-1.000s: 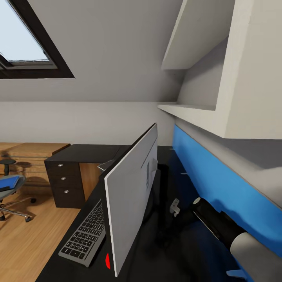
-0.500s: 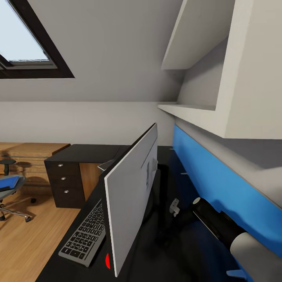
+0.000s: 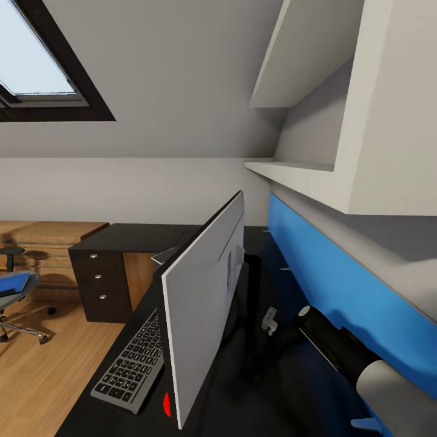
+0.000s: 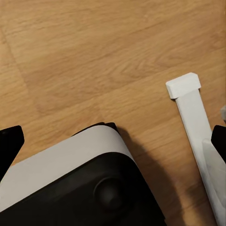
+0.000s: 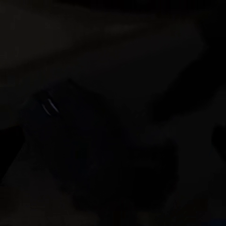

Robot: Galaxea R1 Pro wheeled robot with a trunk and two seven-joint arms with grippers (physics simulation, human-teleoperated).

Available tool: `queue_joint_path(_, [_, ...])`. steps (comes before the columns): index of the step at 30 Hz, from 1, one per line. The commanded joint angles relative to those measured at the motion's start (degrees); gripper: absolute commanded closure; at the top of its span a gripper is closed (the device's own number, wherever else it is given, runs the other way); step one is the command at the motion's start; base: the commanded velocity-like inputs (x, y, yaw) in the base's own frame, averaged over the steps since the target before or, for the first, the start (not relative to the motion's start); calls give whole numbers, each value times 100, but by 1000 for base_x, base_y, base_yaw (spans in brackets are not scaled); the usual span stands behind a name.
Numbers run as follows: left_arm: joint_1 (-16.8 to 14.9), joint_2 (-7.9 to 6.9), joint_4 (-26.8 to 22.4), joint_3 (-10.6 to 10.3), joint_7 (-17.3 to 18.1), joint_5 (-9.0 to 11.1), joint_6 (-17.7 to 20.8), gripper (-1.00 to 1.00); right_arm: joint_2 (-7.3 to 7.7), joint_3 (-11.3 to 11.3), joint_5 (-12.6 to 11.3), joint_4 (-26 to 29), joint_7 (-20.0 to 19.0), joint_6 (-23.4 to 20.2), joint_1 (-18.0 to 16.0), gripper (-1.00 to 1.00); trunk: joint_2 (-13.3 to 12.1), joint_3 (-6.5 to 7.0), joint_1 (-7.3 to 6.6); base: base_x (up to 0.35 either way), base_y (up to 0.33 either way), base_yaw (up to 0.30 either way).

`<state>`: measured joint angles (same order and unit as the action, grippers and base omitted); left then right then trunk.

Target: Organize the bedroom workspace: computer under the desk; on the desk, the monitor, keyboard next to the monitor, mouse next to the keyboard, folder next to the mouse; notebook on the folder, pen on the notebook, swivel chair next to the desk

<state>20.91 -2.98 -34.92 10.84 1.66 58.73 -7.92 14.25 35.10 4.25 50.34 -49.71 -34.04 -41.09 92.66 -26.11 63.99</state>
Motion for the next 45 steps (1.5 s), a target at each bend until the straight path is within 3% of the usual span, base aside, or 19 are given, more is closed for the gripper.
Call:
queue_joint_path(1, [1,-1,-6,-7,16,60,-8,-100,-1,21,44,9,-30,-10,-4,-100,3,-6,0,0,0,0])
queue_joint_path(12, [1,-1,-6,-13,13,60,-7,-100,-48,512,56,-3,-30,-6,-4,-100,3,-6,0,0,0,0])
queue_joint_path(24, [1,-1,-6,-20,10,60,-4,-100,-54,590,58,-15,-30,-6,-4,-100,3,-6,0,0,0,0])
queue_joint_path(28, [1,-1,-6,-20,10,57,-3,-100,-54,593,58,-10,-30,-6,-4,-100,164,-77,88,0,0,0])
queue_joint_path(45, [1,-1,-6,-21,18,57,-4,-100,-52,591,50,-5,-30,-6,-4,-100,164,-77,88,0,0,0])
